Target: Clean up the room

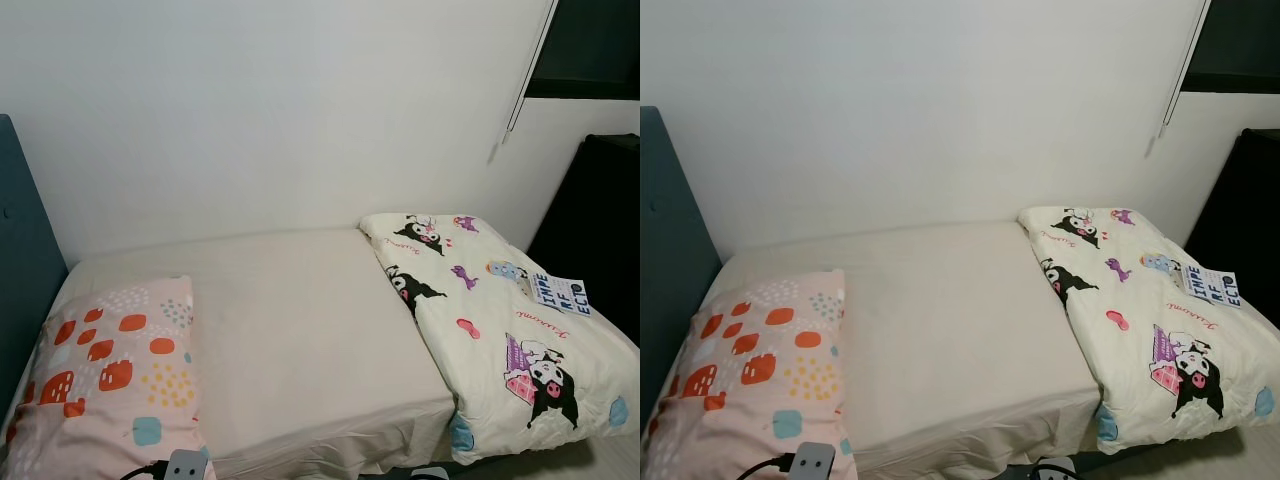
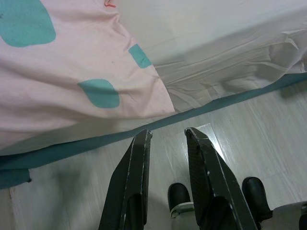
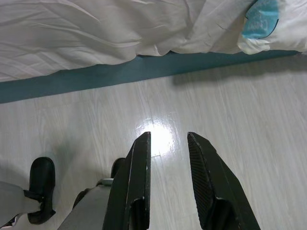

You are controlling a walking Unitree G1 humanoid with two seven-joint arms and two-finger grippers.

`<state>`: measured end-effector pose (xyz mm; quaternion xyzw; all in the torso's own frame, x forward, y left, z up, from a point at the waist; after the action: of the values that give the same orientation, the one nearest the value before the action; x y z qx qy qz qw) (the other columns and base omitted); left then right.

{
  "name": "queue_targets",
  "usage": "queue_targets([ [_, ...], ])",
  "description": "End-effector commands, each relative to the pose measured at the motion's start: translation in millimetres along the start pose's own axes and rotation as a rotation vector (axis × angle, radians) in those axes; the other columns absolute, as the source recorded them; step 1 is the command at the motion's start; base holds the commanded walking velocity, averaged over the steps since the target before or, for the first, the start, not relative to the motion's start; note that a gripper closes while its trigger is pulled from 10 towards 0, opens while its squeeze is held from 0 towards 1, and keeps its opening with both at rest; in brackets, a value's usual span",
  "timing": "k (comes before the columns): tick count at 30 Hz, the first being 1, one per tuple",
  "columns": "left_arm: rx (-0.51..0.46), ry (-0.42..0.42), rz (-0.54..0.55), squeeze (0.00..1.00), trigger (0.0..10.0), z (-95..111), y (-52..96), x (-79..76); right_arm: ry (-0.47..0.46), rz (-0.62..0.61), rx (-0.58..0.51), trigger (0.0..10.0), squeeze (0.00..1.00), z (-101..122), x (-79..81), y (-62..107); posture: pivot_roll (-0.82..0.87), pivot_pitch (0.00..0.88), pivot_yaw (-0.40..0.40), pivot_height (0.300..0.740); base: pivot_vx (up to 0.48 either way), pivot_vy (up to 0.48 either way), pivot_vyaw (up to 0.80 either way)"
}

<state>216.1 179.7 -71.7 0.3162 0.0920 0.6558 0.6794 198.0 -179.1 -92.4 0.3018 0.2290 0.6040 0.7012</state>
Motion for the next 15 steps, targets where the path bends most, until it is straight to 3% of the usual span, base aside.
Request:
queue_targets([
  [1,-0.003,-0.001,-0.009,0.0,10.0,1.8,-0.7,-4.2,0.007,-0.004,0.018,10.0,0.0,-2.0,-1.4,-0.1,0.06,0.0,-0.079,0.74,0.0,0.0,0.0],
  [15,0.003,-0.005,-0.002,0.0,10.0,2.5,-1.6,-3.7,-0.008,-0.004,0.023,10.0,0.0,-0.9,-2.2,-0.8,0.07,0.0,-0.086,0.74,0.0,0.0,0.0],
])
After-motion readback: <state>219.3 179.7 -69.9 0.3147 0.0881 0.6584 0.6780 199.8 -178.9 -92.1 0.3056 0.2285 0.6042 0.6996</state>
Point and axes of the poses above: a point about 5 cm out from each wrist's last joint towards the gripper, its own y axis pointing back from the gripper into the wrist, its own z axis along the axis of the wrist's last joint, x = y × z, the point moved 2 cm from there along -y, pointing out of the wrist towards the gripper, and after that the axes turned 15 degrees about -y, right-handed, at the moved point
